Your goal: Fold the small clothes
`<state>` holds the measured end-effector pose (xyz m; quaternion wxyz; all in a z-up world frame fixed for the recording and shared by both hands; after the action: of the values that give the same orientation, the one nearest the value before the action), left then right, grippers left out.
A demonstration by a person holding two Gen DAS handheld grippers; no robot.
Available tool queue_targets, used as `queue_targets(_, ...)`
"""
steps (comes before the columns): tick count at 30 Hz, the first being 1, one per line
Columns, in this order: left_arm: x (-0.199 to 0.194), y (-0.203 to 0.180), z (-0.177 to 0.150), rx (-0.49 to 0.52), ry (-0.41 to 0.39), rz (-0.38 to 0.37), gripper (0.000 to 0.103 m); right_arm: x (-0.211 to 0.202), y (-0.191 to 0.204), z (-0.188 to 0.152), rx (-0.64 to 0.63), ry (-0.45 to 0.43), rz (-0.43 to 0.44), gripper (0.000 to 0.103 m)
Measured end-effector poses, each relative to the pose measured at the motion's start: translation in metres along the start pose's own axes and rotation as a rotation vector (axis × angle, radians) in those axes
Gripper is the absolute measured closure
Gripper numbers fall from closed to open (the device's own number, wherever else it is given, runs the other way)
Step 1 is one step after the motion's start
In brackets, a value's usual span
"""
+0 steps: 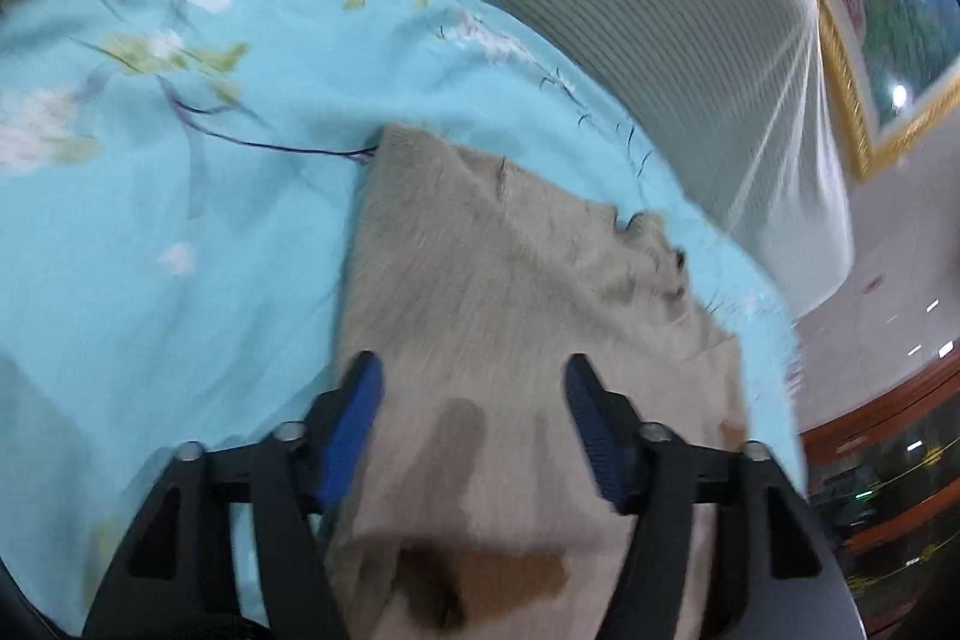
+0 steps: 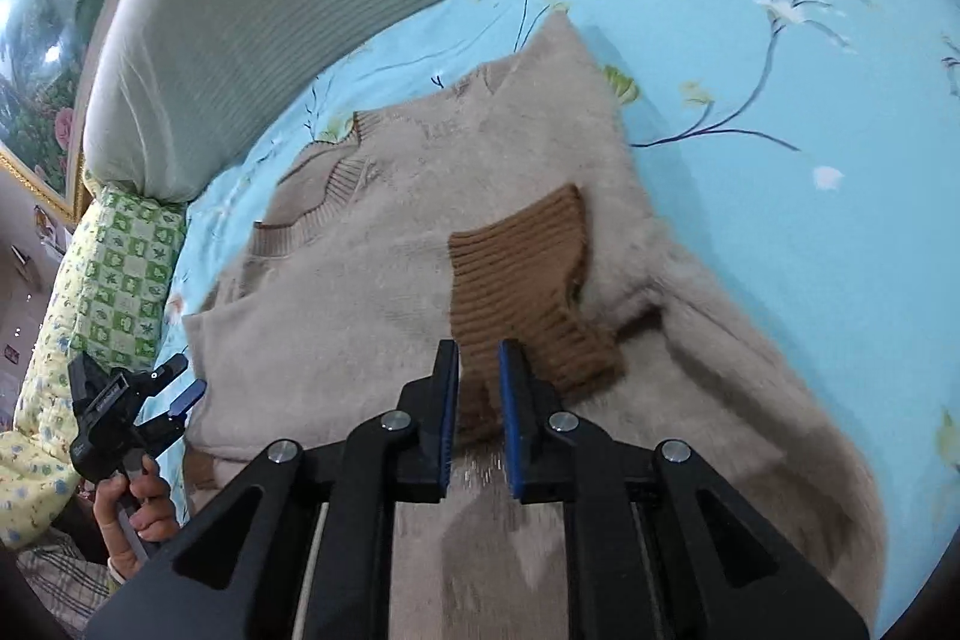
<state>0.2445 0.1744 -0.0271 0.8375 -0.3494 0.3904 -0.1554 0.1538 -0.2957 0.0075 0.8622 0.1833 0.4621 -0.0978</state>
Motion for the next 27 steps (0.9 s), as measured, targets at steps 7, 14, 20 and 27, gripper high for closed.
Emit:
queue_targets(7,-0.071,-0.035,-0.087,0.072,0.012,0.029,0.022,-0.072,-0.006,-0.030,-0.101,-0.081,0.069,0.069)
queue_targets(14,-0.123,-0.045,-0.181,0.094,0.078,0.115,0.022,-0.118,-0.036,-0.068,-0.158,-0.096,0.069,0.065)
queue_targets(20,-0.145,-0.038,-0.246,0.063,0.160,0.117,0.022,-0.137,-0.069,-0.101,-0.169,-0.065,0.050,0.061)
queue_targets(27,-0.152,-0.026,-0.306,0.009,0.224,0.085,0.022,-0.165,-0.105,-0.135,-0.149,-0.076,0.062,0.054)
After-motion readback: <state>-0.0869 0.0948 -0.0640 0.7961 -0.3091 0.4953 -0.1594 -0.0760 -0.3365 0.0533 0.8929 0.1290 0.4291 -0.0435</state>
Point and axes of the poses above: each gripper's, at about its wrist camera, not at the fingertips, and x roughly the way its jaws point, y to its left, z to its top, the point moved 1 cm from there along x, roughly the way its jaws point, and after that the axes turned 14 degrees about -z, right-handed, at the moved point
